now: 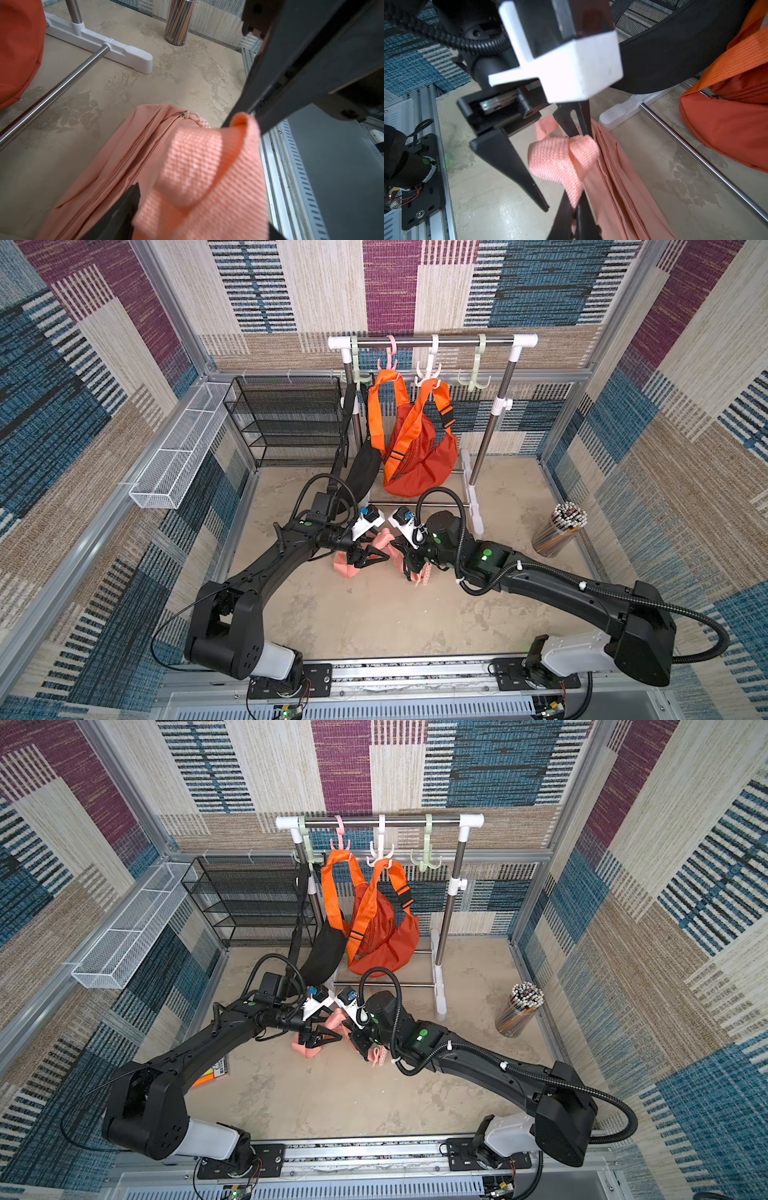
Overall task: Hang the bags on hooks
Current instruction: Pick up the bag from the center of the board.
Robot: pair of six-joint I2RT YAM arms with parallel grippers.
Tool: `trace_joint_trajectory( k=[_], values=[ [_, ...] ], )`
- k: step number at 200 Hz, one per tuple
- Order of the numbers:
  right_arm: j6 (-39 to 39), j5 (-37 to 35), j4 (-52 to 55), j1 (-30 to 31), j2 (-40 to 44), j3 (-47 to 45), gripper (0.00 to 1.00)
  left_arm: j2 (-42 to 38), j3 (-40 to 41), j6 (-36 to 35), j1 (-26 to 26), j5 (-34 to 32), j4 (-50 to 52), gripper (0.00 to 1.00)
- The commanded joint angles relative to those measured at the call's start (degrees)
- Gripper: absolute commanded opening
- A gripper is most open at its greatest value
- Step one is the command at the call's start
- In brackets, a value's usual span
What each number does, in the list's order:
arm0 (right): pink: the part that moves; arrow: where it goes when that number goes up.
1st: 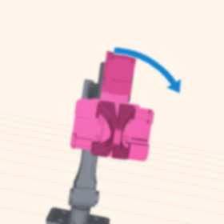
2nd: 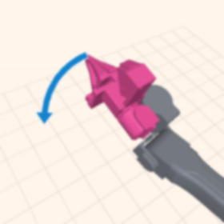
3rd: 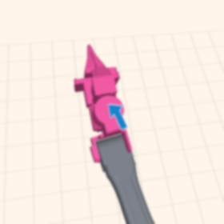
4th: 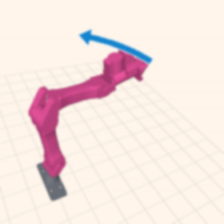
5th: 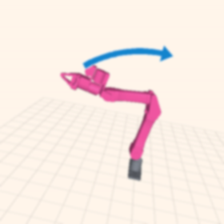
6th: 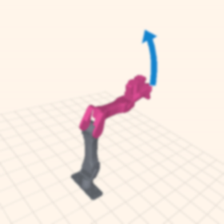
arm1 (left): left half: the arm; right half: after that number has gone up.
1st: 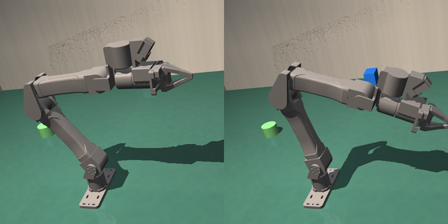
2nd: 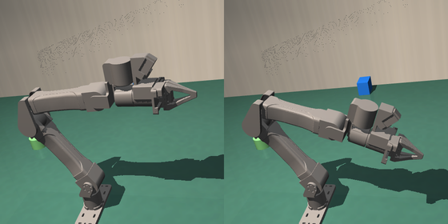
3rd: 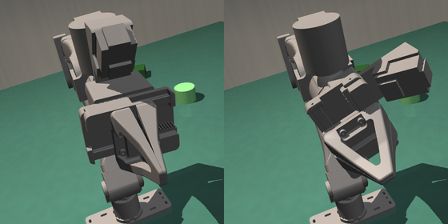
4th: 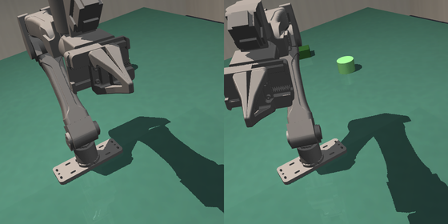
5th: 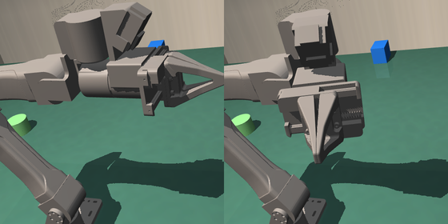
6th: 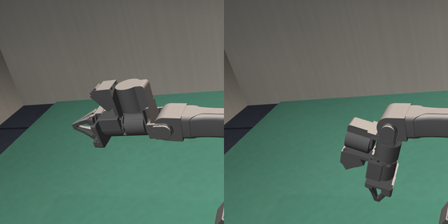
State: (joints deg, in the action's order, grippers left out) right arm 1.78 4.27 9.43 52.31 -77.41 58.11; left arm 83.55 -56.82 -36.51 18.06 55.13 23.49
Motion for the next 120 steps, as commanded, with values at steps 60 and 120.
trace_joint_trajectory(
  k=[60,120],
  values=[
    [-2.77,1.60,-4.99,0.07,0.85,-4.18,0.00,-4.30,-1.63,4.67,0.92,-11.44,-8.59,0.00],
    [-8.85,3.08,-13.10,0.04,0.79,-10.15,0.52,-7.65,-2.33,8.84,1.04,-12.87,-11.40,0.00]
  ],
)
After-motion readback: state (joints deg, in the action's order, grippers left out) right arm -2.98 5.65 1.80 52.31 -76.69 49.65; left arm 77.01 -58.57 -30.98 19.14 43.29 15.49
